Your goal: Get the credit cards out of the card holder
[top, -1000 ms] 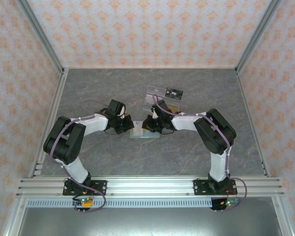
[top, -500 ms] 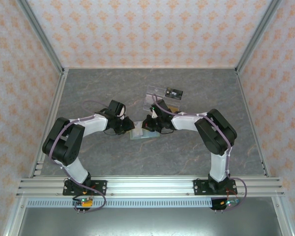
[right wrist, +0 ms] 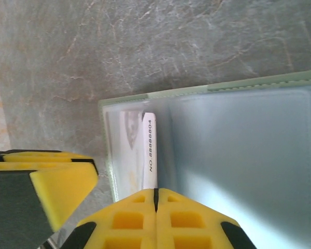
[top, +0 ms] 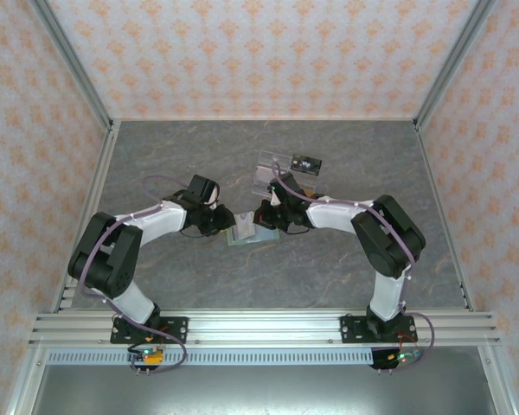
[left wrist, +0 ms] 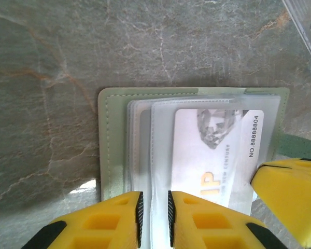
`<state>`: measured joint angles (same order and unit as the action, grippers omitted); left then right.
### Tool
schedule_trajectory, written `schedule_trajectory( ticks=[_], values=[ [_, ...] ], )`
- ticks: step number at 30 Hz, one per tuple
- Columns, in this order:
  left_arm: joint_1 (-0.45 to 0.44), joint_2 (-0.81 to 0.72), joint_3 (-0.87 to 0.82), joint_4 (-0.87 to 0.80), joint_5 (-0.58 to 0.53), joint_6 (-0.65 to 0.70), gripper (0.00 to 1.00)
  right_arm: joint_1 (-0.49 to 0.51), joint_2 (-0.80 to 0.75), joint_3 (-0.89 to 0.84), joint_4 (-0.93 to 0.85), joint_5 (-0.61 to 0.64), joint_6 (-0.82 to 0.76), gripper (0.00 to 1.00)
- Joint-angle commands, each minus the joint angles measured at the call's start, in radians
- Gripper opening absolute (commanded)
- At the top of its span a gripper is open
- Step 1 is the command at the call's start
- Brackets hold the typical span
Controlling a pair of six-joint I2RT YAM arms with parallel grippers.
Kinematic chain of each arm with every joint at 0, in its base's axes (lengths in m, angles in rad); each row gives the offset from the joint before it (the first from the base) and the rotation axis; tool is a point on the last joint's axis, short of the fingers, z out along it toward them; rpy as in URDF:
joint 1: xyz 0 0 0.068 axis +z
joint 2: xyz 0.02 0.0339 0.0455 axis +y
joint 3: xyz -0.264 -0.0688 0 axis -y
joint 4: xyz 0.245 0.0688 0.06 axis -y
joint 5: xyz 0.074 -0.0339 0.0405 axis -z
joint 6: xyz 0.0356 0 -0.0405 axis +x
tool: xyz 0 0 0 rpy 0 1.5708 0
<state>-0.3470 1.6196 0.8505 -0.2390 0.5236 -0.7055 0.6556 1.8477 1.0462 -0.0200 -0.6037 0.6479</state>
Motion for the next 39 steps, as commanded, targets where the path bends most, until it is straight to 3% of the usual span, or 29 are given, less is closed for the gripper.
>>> schedule_trajectory(
  ticks=[1, 11, 18, 39],
  values=[
    [-0.001, -0.045, 0.005, -0.044, -0.046, 0.024, 0.22, -0.004, -0.025, -0.008, -0.044, 0.043, -0.038, 0.00],
    [-0.003, -0.059, -0.002, -0.001, 0.002, 0.013, 0.22, -0.003, 0.005, 0.011, -0.061, 0.023, -0.034, 0.00],
    [-0.019, 0.022, 0.002, 0.102, 0.082, -0.025, 0.15, -0.003, 0.029, 0.028, -0.074, 0.004, -0.023, 0.17],
    [-0.029, 0.119, -0.024, 0.064, 0.015, -0.015, 0.08, -0.003, 0.096, 0.067, -0.016, -0.069, 0.005, 0.21]
  ],
)
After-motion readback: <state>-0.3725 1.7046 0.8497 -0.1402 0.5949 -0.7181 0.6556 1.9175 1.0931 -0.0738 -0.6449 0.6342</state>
